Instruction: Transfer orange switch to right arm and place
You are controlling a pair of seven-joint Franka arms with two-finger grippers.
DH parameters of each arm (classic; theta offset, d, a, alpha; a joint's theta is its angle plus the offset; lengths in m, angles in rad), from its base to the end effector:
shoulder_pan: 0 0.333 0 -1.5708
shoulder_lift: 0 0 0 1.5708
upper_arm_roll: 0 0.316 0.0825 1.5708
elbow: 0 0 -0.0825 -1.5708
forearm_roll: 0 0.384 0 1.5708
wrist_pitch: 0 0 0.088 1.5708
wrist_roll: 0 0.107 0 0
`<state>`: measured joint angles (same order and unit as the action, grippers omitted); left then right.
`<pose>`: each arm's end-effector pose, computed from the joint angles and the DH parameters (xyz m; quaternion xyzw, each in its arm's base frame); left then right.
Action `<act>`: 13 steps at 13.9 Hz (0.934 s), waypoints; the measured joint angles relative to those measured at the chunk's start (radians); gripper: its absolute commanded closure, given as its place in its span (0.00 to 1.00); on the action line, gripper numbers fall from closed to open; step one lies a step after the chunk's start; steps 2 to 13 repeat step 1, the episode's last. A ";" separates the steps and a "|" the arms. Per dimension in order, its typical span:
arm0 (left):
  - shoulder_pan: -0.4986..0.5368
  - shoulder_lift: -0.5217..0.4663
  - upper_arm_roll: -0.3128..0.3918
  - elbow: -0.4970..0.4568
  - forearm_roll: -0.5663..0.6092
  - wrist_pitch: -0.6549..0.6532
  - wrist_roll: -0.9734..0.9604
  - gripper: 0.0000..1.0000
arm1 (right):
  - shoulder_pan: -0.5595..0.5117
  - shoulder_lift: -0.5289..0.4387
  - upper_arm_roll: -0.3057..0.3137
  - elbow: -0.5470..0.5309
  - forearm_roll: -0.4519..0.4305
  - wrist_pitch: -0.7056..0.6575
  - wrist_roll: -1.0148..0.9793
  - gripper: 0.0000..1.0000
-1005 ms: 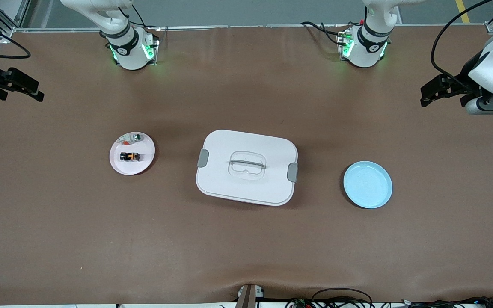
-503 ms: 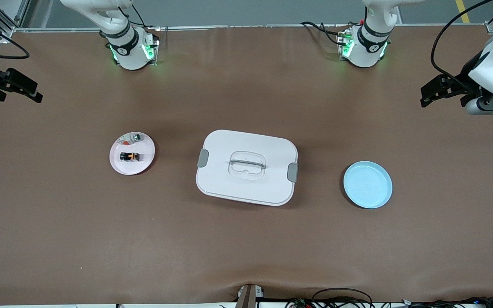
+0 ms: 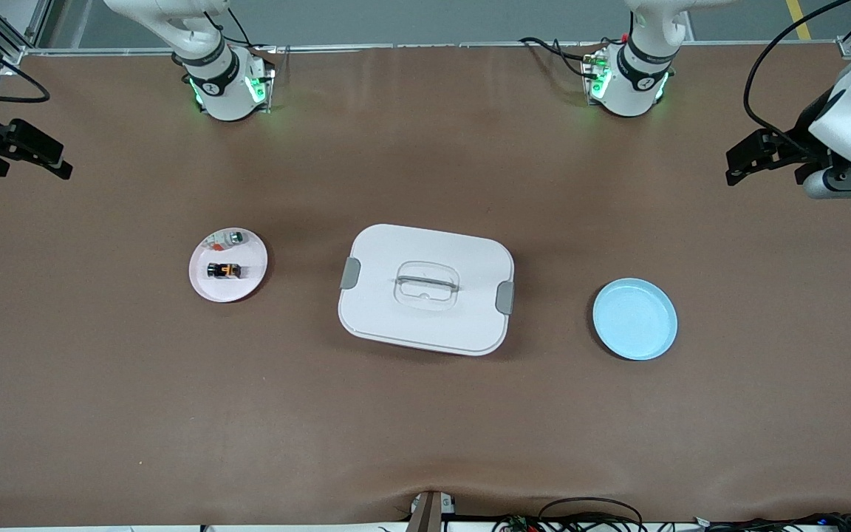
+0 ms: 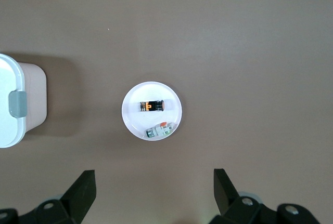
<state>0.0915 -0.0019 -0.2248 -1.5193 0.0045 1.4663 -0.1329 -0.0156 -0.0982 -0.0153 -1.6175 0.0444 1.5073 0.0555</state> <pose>0.5386 -0.0718 0.6407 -0.9997 0.0000 0.0250 0.0058 0.5170 -0.0114 0.6498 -0.9988 0.0419 0.0063 0.0228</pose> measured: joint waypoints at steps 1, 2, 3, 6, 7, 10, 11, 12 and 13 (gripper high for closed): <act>0.000 0.000 0.000 0.000 0.000 0.000 0.000 0.00 | 0.000 0.000 0.000 0.000 0.000 0.000 0.000 0.00; 0.000 0.000 0.000 0.000 0.000 0.000 0.000 0.00 | 0.000 0.000 0.000 0.000 0.000 0.000 0.000 0.00; 0.000 0.000 0.000 0.000 0.000 0.000 0.000 0.00 | 0.000 0.000 0.000 0.000 0.000 0.000 0.000 0.00; 0.000 0.000 0.000 0.000 0.000 0.000 0.000 0.00 | 0.000 0.000 0.000 0.000 0.000 0.000 0.000 0.00; 0.000 0.000 0.000 0.000 0.000 0.000 0.000 0.00 | 0.000 0.000 0.000 0.000 0.000 0.000 0.000 0.00; 0.000 0.000 0.000 0.000 0.000 0.000 0.000 0.00 | 0.000 0.000 0.000 0.000 0.000 0.000 0.000 0.00; 0.000 0.000 0.000 0.000 0.000 0.000 0.000 0.00 | 0.000 0.000 0.000 0.000 0.000 0.000 0.000 0.00; 0.000 0.000 0.000 0.000 0.000 0.000 0.000 0.00 | 0.000 0.000 0.000 0.000 0.000 0.000 0.000 0.00; 0.000 0.000 0.000 0.000 0.000 0.000 0.000 0.00 | 0.000 0.000 0.000 0.000 0.000 0.000 0.000 0.00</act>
